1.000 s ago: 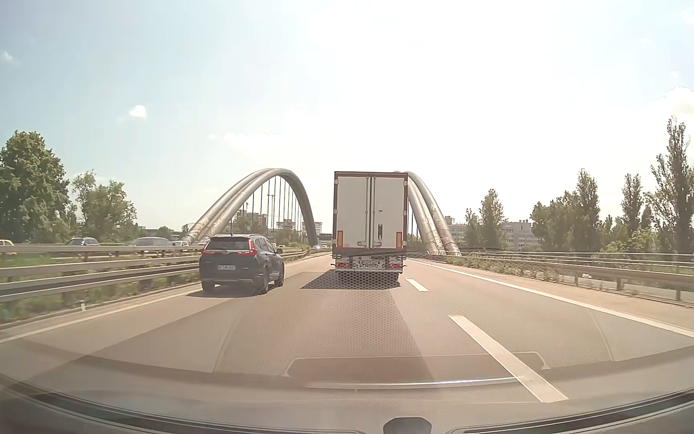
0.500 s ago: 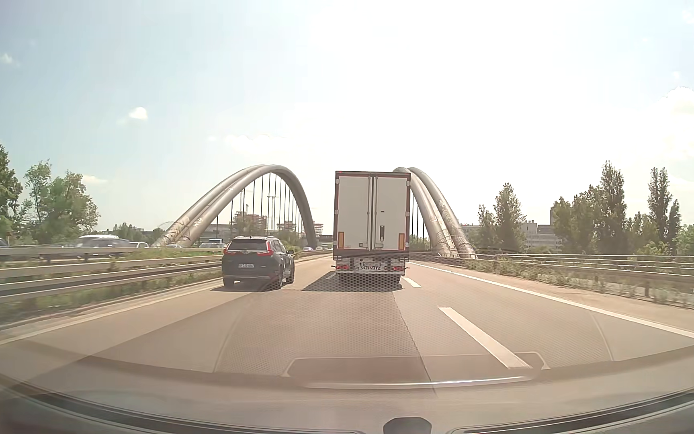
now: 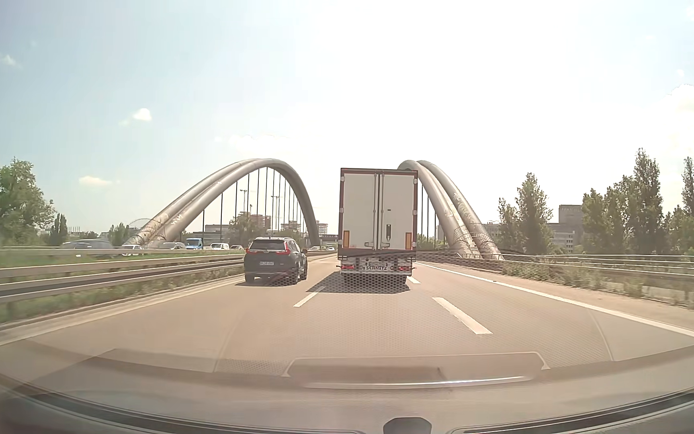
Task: Follow the waypoints while adhering to traffic rules and regulations
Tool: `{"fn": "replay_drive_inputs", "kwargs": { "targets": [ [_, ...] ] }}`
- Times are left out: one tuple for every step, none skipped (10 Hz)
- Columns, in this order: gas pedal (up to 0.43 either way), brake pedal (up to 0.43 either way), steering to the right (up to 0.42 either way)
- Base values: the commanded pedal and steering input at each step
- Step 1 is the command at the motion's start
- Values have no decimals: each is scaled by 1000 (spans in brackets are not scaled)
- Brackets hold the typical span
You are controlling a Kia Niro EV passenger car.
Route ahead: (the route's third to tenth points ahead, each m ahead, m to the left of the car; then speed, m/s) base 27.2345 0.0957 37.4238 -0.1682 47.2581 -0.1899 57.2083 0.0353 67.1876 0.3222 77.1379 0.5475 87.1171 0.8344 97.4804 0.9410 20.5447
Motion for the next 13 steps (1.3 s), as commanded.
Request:
{"fn": "replay_drive_inputs", "kwargs": {
  "targets": [
    [268, 30, -10],
    [268, 30, -11],
    [268, 30, -11],
    [268, 30, -11],
    [268, 30, -11],
    [268, 30, -11],
    [268, 30, -11],
    [268, 30, -11],
    [268, 30, -11],
    [268, 30, -11],
    [280, 30, -11],
    [280, 30, -11],
    [280, 30, -11]
  ]
}}
